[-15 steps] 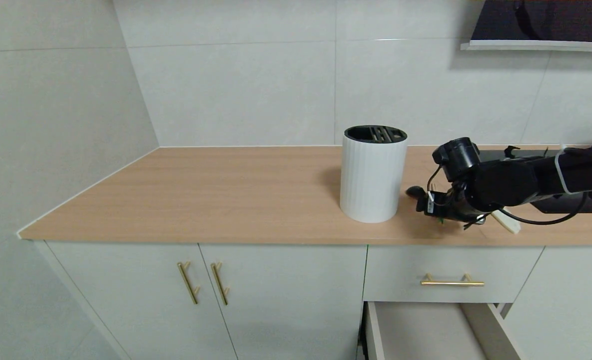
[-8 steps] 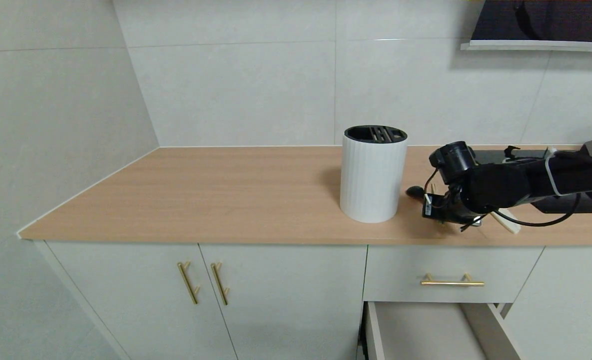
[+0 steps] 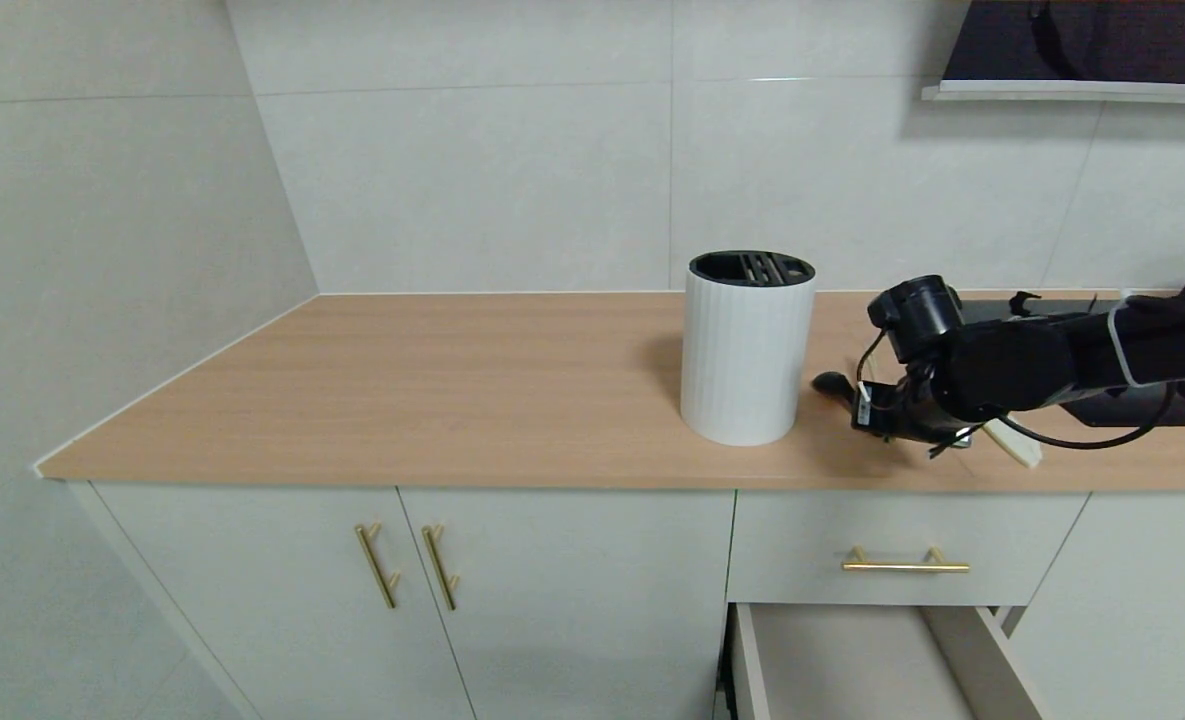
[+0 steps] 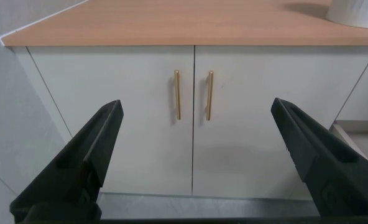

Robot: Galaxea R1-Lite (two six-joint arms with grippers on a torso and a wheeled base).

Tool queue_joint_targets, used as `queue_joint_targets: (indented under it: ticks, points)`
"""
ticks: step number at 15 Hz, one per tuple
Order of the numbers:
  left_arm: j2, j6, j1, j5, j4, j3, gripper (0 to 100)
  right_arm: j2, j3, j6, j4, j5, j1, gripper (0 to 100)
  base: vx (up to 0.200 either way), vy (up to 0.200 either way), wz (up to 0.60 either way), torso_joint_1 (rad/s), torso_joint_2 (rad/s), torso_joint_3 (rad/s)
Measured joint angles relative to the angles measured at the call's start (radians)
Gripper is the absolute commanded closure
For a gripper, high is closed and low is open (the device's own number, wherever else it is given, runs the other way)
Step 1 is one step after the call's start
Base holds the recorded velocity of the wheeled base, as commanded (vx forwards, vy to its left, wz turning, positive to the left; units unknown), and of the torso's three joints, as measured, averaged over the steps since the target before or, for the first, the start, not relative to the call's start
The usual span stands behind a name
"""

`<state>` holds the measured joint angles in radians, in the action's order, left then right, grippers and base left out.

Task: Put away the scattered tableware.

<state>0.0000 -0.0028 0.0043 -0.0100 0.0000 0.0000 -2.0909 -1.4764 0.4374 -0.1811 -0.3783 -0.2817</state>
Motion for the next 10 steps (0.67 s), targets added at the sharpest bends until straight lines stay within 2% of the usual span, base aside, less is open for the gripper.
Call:
queue_joint_targets:
  ticks: [6, 10]
  points:
    - [0.0, 0.0, 0.0, 0.0, 0.0, 0.0, 0, 0.173, 0.087, -0.003, -0.027, 0.02, -0.003, 100, 0.0, 0.0, 0.0, 0.0, 0.0, 0.0]
    - [0.0, 0.0, 0.0, 0.0, 0.0, 0.0, 0, 0.443, 0.211, -0.012, -0.163, 0.125, -0.007, 100, 0.0, 0.0, 0.0, 0.0, 0.0, 0.0]
